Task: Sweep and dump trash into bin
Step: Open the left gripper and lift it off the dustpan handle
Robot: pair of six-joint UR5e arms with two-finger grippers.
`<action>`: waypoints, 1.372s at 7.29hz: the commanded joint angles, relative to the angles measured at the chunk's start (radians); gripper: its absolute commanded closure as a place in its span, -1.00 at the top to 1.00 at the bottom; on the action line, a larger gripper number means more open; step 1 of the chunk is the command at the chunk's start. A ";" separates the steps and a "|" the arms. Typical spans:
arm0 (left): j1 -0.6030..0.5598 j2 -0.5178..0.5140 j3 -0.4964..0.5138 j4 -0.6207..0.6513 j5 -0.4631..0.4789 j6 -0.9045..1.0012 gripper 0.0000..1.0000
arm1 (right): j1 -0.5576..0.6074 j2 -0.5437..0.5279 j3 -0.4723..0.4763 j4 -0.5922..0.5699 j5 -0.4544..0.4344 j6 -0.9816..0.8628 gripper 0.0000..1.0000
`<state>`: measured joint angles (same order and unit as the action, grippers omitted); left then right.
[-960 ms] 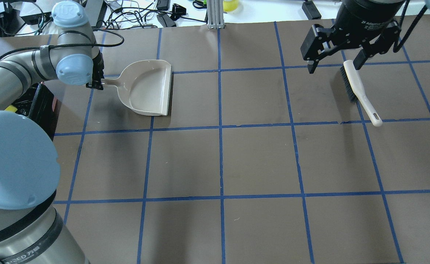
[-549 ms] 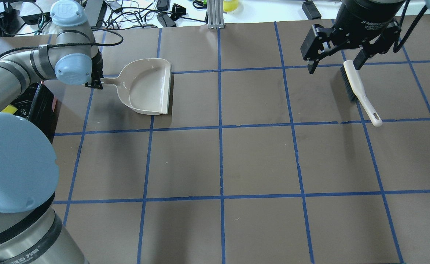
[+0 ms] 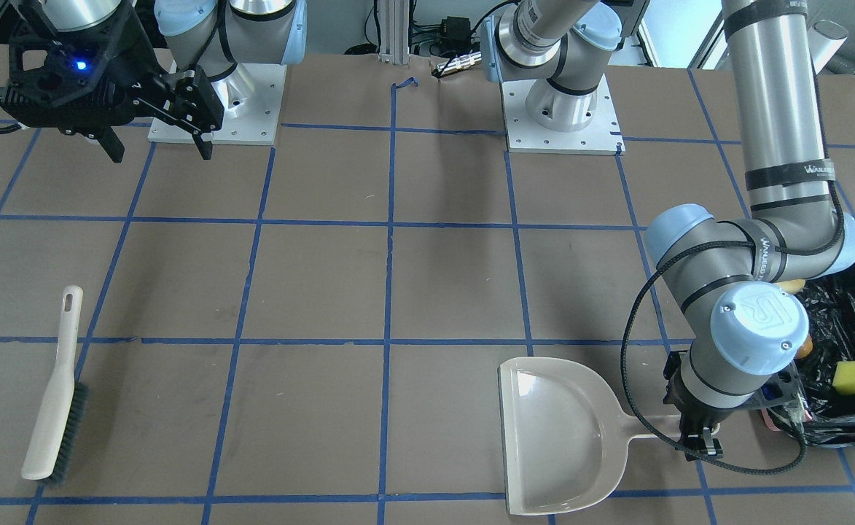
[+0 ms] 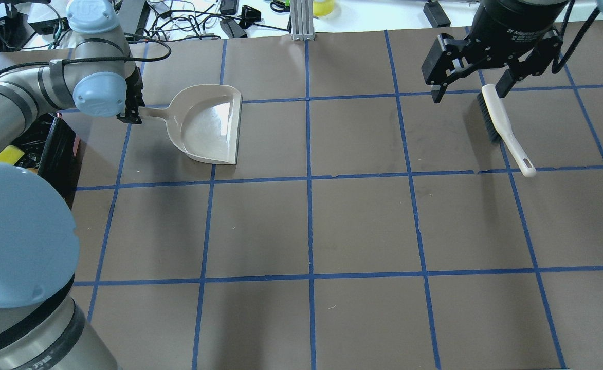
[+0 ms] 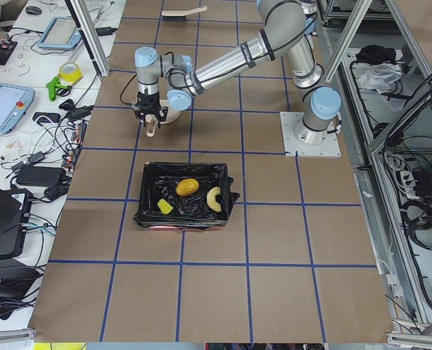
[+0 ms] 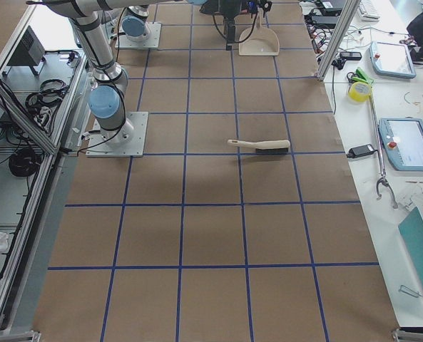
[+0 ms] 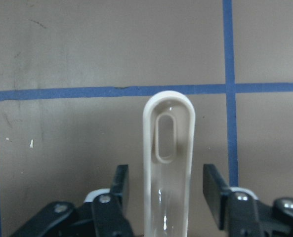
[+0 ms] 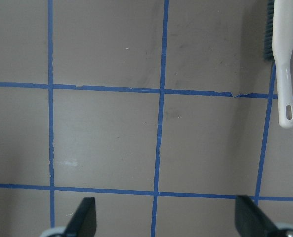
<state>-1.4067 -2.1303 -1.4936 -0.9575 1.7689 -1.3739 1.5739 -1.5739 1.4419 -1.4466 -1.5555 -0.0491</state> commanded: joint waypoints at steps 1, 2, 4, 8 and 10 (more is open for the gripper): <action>-0.009 0.042 -0.001 -0.006 -0.003 0.007 0.63 | 0.000 0.000 0.000 -0.001 0.000 0.000 1.00; -0.018 0.064 0.001 -0.013 -0.003 0.021 0.63 | 0.000 0.000 0.000 0.000 0.000 0.000 1.00; -0.025 0.122 0.001 -0.036 0.003 0.204 0.79 | 0.000 0.000 0.000 -0.002 0.000 0.000 1.00; -0.028 0.288 -0.002 -0.214 0.007 0.519 0.98 | 0.000 0.000 0.000 -0.002 0.000 0.000 1.00; -0.026 0.329 -0.004 -0.274 0.010 0.532 0.99 | 0.000 0.000 0.000 0.000 0.000 0.000 1.00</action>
<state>-1.4333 -1.8309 -1.4958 -1.1886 1.7774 -0.8542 1.5739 -1.5739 1.4419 -1.4478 -1.5554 -0.0491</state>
